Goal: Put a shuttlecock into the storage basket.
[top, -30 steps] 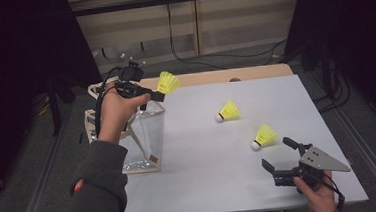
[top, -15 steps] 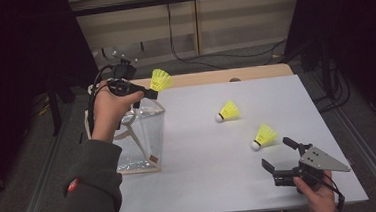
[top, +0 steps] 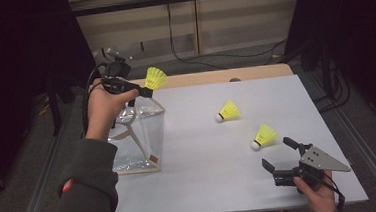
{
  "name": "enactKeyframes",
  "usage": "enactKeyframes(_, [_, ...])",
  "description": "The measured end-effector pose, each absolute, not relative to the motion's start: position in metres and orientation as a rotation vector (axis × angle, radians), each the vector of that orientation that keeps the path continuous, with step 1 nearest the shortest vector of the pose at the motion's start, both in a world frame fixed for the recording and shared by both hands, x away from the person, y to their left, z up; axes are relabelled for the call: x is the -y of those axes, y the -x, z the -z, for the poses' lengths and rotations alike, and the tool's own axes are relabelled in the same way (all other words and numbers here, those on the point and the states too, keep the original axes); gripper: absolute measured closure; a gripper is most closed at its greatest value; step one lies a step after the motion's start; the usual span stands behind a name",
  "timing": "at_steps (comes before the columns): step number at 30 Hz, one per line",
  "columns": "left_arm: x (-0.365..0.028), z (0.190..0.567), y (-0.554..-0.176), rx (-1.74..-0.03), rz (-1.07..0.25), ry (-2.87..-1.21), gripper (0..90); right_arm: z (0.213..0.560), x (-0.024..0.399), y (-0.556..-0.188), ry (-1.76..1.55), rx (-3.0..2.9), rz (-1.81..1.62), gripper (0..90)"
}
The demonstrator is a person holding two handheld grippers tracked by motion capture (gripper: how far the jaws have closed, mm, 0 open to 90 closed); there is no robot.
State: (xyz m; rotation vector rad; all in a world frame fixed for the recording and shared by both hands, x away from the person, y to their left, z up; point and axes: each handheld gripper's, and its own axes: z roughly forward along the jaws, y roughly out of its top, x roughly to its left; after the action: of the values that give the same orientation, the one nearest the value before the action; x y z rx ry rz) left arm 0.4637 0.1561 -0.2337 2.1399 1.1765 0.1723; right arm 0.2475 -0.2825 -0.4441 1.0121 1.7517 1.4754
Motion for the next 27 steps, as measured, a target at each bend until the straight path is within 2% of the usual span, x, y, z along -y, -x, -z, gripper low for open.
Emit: enactKeyframes(27, [-0.178, 0.221, -0.462, -1.214, -0.205, -2.124, 65.0, 0.444, 0.282, -0.247, -1.011, -1.753, -1.472, 0.7])
